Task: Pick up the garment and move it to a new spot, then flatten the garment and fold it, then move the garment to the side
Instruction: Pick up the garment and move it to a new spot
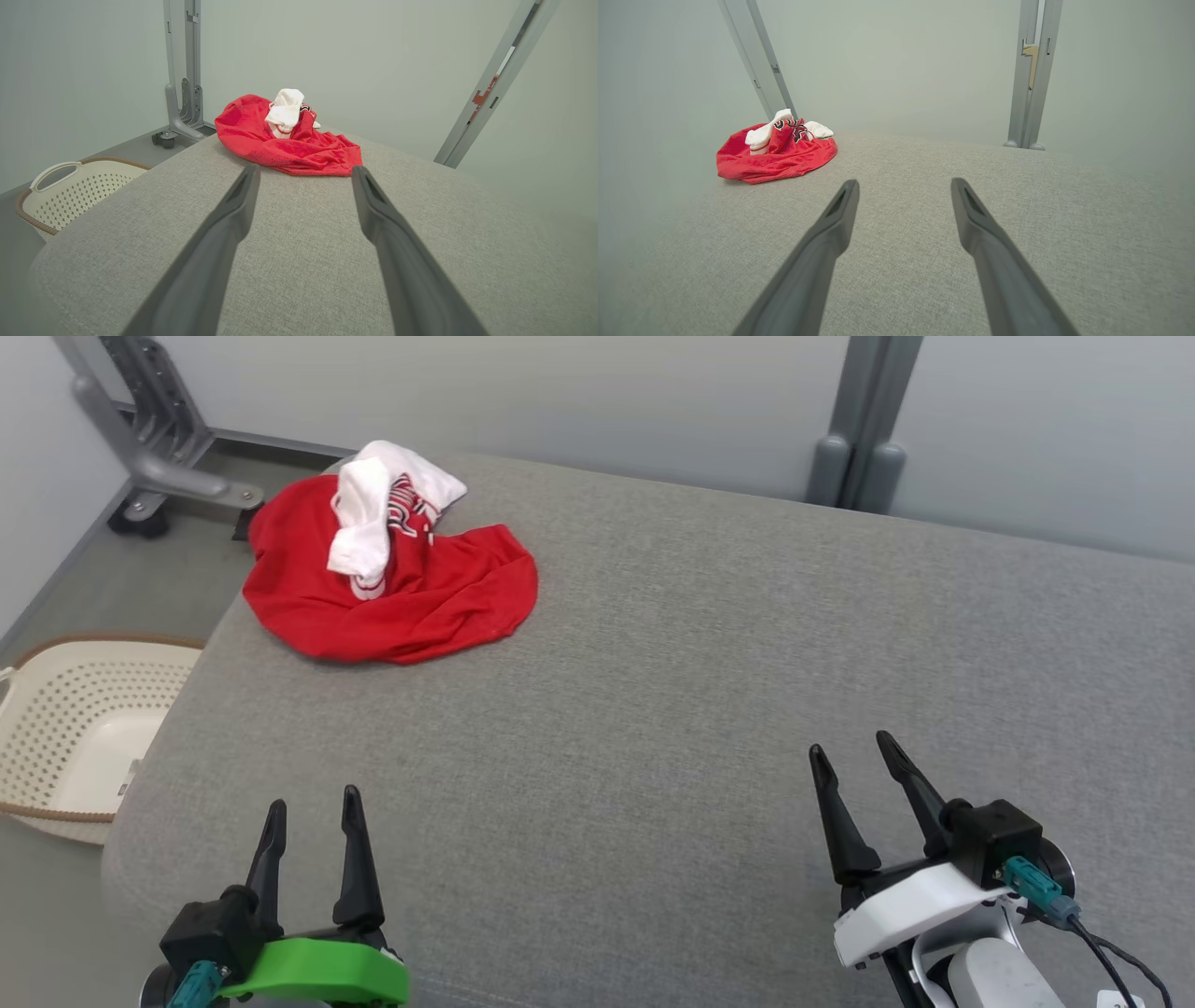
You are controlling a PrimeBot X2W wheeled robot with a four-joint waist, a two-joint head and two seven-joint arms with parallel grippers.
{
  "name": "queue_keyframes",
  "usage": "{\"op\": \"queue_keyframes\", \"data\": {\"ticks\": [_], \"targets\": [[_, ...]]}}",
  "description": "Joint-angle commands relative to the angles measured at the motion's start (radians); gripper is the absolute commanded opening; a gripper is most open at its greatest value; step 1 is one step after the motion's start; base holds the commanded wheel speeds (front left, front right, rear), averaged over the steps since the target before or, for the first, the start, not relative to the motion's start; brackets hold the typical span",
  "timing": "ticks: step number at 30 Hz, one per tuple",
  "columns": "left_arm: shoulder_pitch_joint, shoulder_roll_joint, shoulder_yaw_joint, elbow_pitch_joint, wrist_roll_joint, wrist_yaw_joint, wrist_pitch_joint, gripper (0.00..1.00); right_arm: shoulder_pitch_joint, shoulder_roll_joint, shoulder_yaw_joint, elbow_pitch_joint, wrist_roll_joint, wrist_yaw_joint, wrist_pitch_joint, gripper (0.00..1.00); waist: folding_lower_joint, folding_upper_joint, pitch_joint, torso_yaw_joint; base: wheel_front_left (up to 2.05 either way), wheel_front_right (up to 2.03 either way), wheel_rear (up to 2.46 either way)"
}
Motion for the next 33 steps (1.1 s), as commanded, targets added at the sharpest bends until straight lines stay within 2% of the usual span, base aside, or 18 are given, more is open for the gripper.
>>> {"op": "queue_keyframes", "data": {"ticks": [1,6,12,19,24,28,33], "targets": [[0.017,0.002,0.002,-0.006,-0.003,0.003,0.0,1.0,0.002,-0.002,0.003,0.002,0.006,-0.001,-0.001,1.0,0.0,0.0,-0.004,0.102,0.0,0.0,0.0],[0.026,0.002,0.012,-0.014,-0.006,0.002,0.0,1.0,-0.008,-0.002,0.02,0.007,0.009,-0.001,-0.001,1.0,0.0,0.0,-0.002,0.129,0.0,0.0,0.0],[0.034,0.002,0.012,-0.023,-0.008,0.005,0.0,1.0,-0.02,-0.002,0.044,0.012,0.016,-0.001,-0.001,1.0,0.0,0.0,0.005,0.131,0.0,0.0,0.0],[0.001,0.002,0.019,-0.047,-0.006,0.007,0.0,1.0,-0.035,-0.003,0.045,-0.007,-0.009,-0.001,0.008,1.0,0.0,0.0,0.057,0.098,0.0,0.0,0.0],[-0.088,0.015,0.066,-0.073,0.011,-0.01,0.0,1.0,-0.065,-0.003,0.022,-0.038,-0.041,-0.001,0.025,1.0,0.0,0.0,0.129,0.05,0.0,0.0,0.0],[-0.221,0.069,0.119,-0.066,0.003,-0.036,0.002,1.0,-0.09,-0.003,0.004,-0.072,-0.07,-0.001,0.042,1.0,0.0,0.0,0.189,0.002,0.0,0.0,0.0],[-0.464,0.209,0.148,-0.045,0.042,-0.057,0.065,1.0,-0.115,-0.003,-0.02,-0.121,-0.112,-0.001,0.074,1.0,0.0,0.0,0.278,-0.061,0.0,0.0,0.0]]}}
